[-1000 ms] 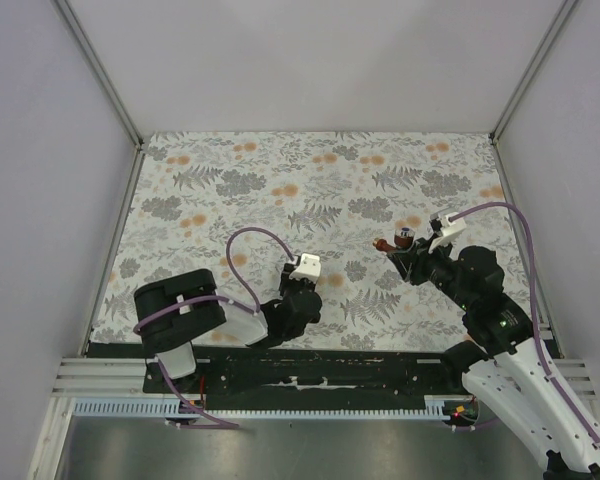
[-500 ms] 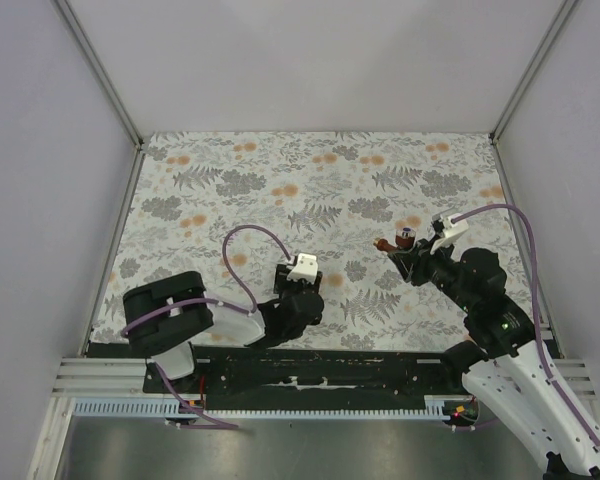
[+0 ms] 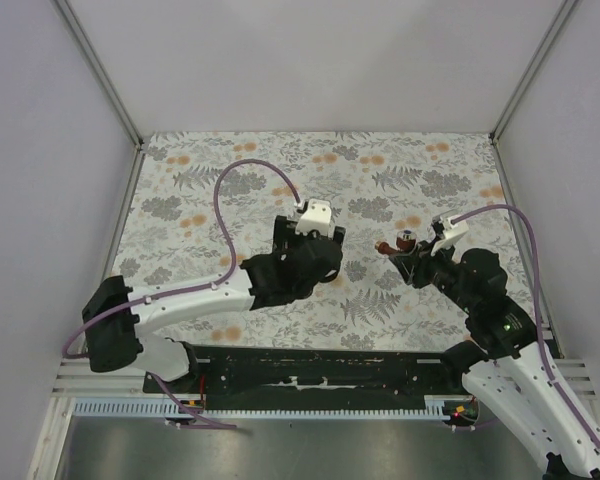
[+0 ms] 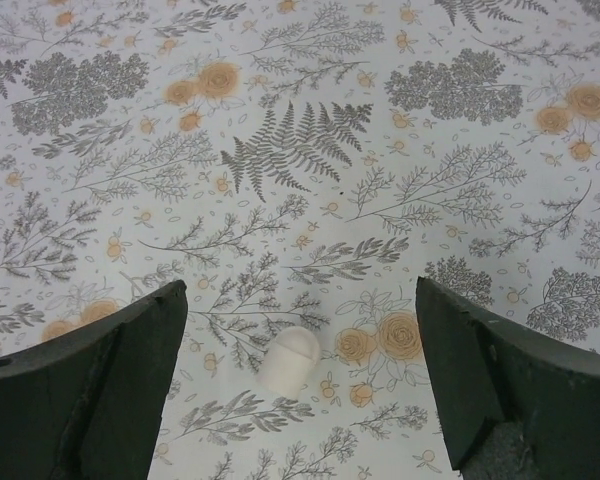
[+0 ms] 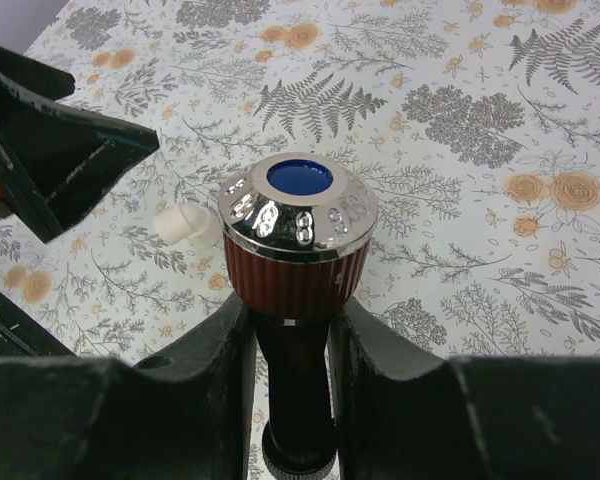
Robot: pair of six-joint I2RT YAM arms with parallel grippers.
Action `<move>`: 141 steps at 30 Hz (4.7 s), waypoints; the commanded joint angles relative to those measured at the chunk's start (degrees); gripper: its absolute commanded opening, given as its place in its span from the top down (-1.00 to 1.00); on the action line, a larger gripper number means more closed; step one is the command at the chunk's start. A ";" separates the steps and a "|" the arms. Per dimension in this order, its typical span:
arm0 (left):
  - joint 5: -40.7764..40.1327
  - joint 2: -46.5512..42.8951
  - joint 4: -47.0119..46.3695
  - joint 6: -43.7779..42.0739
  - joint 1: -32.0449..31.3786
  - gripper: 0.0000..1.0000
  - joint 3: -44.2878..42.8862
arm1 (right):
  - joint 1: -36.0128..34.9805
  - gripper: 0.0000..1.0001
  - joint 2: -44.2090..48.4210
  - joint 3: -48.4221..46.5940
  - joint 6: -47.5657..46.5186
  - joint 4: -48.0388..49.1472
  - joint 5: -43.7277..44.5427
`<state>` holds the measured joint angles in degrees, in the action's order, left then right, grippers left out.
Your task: Install the water faucets
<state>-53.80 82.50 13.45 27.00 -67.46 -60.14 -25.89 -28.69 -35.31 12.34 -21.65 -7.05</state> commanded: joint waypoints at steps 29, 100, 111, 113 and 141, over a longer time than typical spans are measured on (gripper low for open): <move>47.74 2.66 30.94 -4.76 20.09 -0.84 -11.75 | 0.05 1.00 -1.02 -4.86 1.46 2.58 -11.85; 51.78 29.91 34.18 -8.90 22.11 0.00 -21.60 | 0.05 1.00 -1.02 -2.48 1.55 1.87 -5.69; 51.87 24.48 32.08 -9.16 22.81 0.55 -19.32 | 0.05 0.93 -1.20 -3.36 1.73 2.75 -5.87; 53.53 20.62 29.54 -8.99 23.86 0.77 -17.65 | 0.05 0.86 -1.02 -3.27 1.20 4.24 -6.22; 98.26 -23.79 -20.36 16.21 47.68 0.96 10.30 | 0.05 1.00 -19.47 -5.21 -11.70 45.97 -26.86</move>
<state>35.00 60.38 6.39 31.40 -21.69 -52.25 -25.87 -45.71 -39.20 6.72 10.26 -27.44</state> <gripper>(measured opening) 0.469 0.364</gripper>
